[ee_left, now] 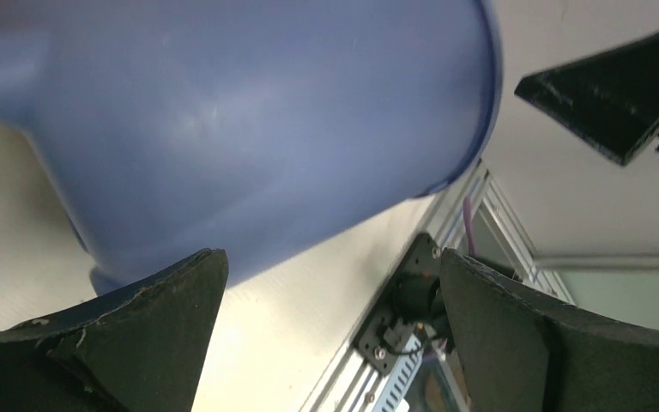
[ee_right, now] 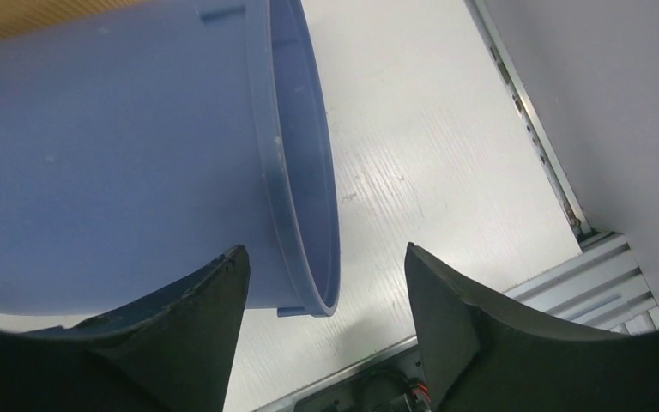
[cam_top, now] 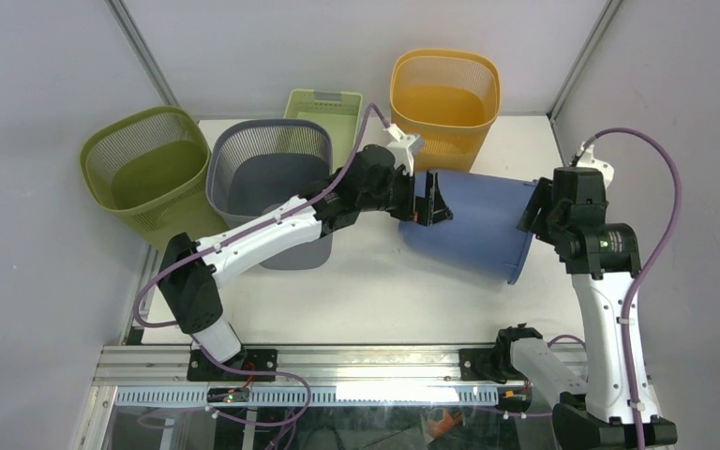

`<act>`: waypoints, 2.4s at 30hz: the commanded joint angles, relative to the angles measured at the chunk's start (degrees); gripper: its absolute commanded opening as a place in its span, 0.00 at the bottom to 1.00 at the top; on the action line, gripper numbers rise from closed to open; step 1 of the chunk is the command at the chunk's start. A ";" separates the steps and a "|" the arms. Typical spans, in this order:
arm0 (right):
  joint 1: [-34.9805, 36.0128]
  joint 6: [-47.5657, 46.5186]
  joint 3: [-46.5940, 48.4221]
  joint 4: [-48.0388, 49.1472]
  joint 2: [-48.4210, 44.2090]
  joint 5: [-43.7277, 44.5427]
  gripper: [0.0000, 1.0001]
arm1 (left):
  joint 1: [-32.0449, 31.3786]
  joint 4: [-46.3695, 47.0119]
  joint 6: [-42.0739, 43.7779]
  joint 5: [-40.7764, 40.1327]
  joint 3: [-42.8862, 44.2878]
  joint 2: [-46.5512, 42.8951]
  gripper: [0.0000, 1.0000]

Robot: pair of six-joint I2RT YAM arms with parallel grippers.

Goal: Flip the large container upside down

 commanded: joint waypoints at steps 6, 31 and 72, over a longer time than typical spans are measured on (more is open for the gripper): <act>-0.29 -0.74 6.31 6.18 2.59 -1.58 0.64 | 2.37 -4.68 1.05 -13.33 10.64 0.32 0.99; -8.37 -3.81 -1.92 13.75 6.77 -10.15 0.20 | 7.80 -5.27 -2.03 -4.46 12.05 8.59 0.99; -9.35 -4.70 -4.37 12.90 3.69 -16.78 0.00 | 5.58 -3.32 2.10 -12.42 18.01 11.69 0.99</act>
